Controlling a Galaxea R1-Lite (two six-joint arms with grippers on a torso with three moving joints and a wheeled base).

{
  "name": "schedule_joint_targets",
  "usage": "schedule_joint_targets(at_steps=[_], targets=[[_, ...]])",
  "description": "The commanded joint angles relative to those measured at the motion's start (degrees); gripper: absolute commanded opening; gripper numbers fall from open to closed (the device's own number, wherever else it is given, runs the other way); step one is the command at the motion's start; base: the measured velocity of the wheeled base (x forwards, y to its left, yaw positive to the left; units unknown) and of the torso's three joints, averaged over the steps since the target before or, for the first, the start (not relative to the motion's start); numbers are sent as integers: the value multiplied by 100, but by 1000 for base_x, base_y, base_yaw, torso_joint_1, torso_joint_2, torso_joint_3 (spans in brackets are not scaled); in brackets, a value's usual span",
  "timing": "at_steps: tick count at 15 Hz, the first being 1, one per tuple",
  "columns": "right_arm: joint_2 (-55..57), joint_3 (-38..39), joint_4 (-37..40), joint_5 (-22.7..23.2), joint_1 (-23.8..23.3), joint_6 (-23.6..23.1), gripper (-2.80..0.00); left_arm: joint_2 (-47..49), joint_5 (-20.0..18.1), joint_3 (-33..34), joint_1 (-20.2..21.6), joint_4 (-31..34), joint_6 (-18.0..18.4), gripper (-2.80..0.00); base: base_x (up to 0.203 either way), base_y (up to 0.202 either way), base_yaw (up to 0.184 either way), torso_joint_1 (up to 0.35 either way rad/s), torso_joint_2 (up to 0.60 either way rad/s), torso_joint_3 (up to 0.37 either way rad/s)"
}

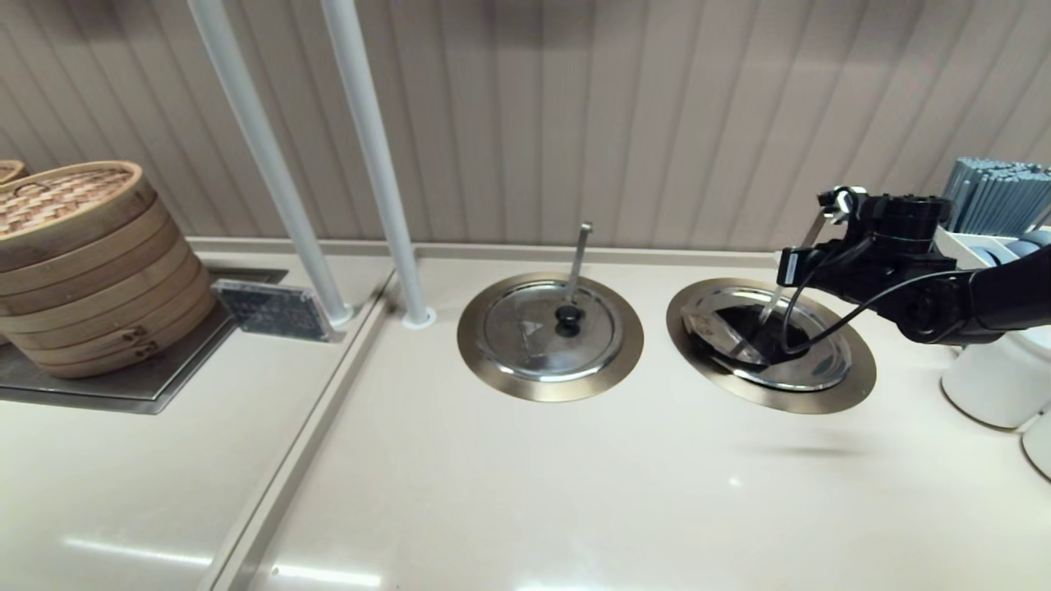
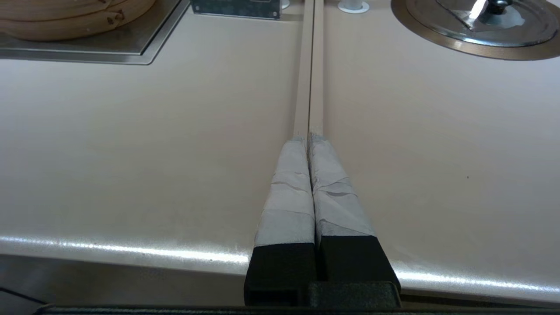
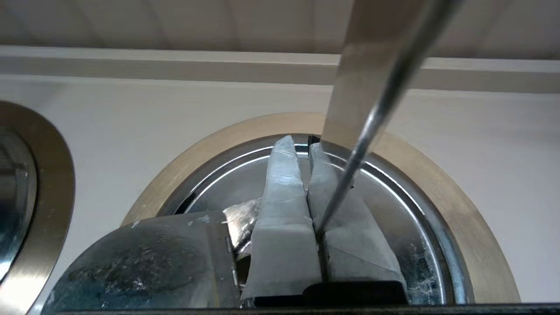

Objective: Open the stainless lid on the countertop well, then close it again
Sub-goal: Stir with a spoon

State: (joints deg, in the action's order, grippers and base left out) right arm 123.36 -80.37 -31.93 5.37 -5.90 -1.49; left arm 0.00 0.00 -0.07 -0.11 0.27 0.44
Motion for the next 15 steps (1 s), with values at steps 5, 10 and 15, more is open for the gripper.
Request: schedule_joint_targets(at_steps=[5, 10, 15], targets=[[127, -113, 201, -74, -203, -360, -280, 0, 0, 1, 2, 0, 0, -280, 0, 0, 0, 0, 0, 0], [631, -658, 184, -413, -31, 160, -280, 0, 0, 7, 2, 0, 0, -280, 0, 0, 0, 0, 0, 0], [882, -893, 205, -554, -43, 219, -280, 0, 0, -1, 2, 0, 0, -280, 0, 0, 0, 0, 0, 0]])
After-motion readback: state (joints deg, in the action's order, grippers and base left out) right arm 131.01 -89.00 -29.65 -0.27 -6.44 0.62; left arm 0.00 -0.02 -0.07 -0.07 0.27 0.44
